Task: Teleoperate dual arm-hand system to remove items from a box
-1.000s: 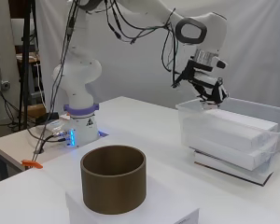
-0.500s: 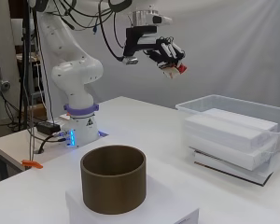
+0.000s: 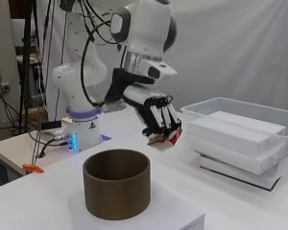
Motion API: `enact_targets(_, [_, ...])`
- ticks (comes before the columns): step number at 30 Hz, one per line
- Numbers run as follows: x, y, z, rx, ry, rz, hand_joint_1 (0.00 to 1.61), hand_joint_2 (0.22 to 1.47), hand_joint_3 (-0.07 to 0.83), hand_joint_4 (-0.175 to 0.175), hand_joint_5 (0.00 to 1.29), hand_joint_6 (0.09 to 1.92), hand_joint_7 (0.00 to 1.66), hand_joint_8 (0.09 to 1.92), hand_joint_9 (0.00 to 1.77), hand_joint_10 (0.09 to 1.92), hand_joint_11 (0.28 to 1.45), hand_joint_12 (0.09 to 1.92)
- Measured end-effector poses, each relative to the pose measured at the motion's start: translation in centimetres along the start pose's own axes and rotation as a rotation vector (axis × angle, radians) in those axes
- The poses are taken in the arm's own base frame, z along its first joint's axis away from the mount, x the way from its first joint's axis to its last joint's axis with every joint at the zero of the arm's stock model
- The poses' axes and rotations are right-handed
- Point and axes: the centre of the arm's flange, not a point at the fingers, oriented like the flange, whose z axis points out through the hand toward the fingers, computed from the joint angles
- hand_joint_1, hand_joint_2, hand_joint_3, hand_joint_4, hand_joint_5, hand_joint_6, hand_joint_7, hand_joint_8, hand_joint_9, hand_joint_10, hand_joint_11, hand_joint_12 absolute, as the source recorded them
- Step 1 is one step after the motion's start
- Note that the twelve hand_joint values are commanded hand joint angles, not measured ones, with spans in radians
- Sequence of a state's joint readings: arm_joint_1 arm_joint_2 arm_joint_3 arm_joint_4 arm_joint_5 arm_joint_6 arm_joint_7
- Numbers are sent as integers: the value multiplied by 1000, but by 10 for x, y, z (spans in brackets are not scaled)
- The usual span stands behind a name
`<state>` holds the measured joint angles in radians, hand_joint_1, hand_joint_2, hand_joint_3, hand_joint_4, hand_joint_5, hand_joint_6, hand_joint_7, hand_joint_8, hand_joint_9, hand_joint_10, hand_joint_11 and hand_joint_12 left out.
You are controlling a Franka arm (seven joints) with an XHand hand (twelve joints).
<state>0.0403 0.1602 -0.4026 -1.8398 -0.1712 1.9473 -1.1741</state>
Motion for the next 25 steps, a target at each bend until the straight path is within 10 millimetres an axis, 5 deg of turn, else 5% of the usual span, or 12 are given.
enact_targets(2, [-32, 39, 30, 52, 51, 53, 1016, 1235, 0, 38, 741, 1295, 971, 1236, 1174, 1392, 686, 1538])
enact_targets(3, [-66, 66, 41, 56, 94, 83, 966, 1242, 1, 91, 736, 1326, 990, 1349, 1186, 1483, 724, 1595])
enact_targets(5, [-90, 80, 33, 26, 117, 94, 926, 1250, 0, 128, 728, 1354, 990, 1563, 1198, 1632, 778, 1684])
enact_targets(8, [-102, 65, 22, 31, 138, 129, 923, 1236, -1, 155, 753, 1320, 982, 1558, 1165, 1677, 754, 1698])
enact_targets(14, [-125, 13, 19, 76, 174, 235, 923, 1230, -1, 165, 763, 1306, 982, 1525, 1148, 1674, 736, 1687])
enact_targets(16, [-125, 14, 19, 72, 168, 246, 327, 866, 0, 77, 268, 459, 345, 536, 407, 729, 441, 789])
enact_targets(18, [-119, 15, 32, 66, 163, 248, 80, 725, 0, 35, 66, 113, 85, 132, 154, 240, 405, 245])
enact_targets(21, [-111, 2, 54, 44, 138, 229, 7, 722, 4, 30, 59, 87, 44, 87, 149, 87, 439, 87])
enact_targets(25, [-108, -22, 16, -61, 161, 215, 4, 791, 9, 39, 161, 87, 203, 87, 316, 87, 468, 87])
